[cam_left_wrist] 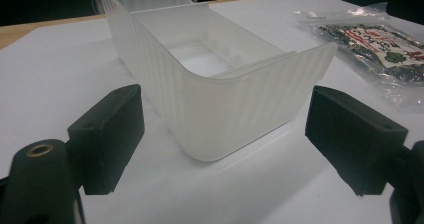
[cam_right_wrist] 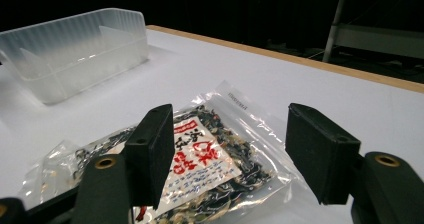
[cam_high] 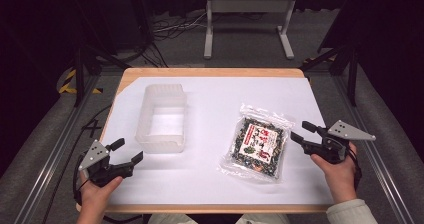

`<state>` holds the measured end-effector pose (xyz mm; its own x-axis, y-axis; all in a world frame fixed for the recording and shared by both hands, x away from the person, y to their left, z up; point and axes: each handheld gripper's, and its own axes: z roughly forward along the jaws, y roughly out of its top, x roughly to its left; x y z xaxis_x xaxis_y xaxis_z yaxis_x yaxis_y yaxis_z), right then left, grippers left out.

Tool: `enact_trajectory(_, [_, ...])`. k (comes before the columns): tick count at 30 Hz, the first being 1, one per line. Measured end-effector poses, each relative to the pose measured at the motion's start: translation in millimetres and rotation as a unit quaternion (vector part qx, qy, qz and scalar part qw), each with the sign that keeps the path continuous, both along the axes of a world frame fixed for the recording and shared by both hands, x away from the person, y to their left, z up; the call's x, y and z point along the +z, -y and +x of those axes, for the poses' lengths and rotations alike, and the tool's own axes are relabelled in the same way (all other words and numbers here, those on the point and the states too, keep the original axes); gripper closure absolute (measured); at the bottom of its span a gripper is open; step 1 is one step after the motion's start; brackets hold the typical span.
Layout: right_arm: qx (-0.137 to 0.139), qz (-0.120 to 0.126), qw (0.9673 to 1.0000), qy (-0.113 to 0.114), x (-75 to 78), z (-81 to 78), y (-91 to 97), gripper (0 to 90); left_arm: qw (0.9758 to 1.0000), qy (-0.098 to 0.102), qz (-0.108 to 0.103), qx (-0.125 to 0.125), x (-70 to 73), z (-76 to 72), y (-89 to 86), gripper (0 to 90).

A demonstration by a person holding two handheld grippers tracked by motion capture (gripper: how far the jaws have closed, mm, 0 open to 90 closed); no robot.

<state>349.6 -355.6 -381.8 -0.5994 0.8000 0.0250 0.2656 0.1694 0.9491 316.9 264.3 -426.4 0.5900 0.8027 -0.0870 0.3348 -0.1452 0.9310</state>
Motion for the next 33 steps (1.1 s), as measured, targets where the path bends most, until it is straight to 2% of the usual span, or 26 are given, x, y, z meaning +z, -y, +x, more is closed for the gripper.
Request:
enact_trajectory(4, [-0.007, 0.003, 0.9999, -0.011, 3.7, 14.9, 0.4, 35.6, 1.0000, -0.002, -0.002, 0.000, -0.6, -0.2, -0.7, 17.5])
enact_trajectory(8, [-0.008, 0.016, 0.9997, -0.016, 7.6, 26.1, 0.6, 35.3, 1.0000, -0.002, -0.002, 0.003, -0.7, -0.3, -1.6, 17.5])
enact_trajectory(17, [-0.011, 0.016, 0.9997, -0.011, 11.8, 41.5, 0.3, 33.5, 1.0000, -0.007, -0.005, 0.002, -1.3, 0.4, -3.4, 18.2])
enact_trajectory(20, [-0.011, 0.029, 0.9994, -0.014, 10.6, 47.8, 1.5, 32.7, 0.9999, -0.007, -0.011, -0.001, -1.6, 0.4, -3.3, 18.7])
enact_trajectory(23, [-0.013, 0.029, 0.9994, -0.014, 9.2, 52.6, 2.1, 31.9, 0.9998, -0.008, -0.020, -0.003, -1.9, 0.4, -4.6, 18.9])
enact_trajectory(25, [-0.019, 0.021, 0.9995, -0.017, 6.7, 58.1, 3.4, 31.9, 0.9997, -0.007, -0.023, -0.003, -2.1, 0.6, -5.2, 18.8])
enact_trajectory(29, [-0.028, 0.023, 0.9990, -0.027, 0.7, 67.3, 6.9, 32.0, 0.9997, -0.006, -0.025, -0.005, -2.7, 1.7, -5.9, 19.7])
enact_trajectory(32, [-0.027, 0.038, 0.9980, -0.042, -4.1, 73.2, 9.5, 32.5, 0.9992, -0.017, -0.034, -0.013, -3.8, 3.3, -7.2, 23.5])
enact_trajectory(33, [-0.030, 0.035, 0.9979, -0.044, -5.7, 75.1, 10.1, 32.6, 0.9990, -0.021, -0.037, -0.011, -3.8, 3.7, -7.6, 20.4])
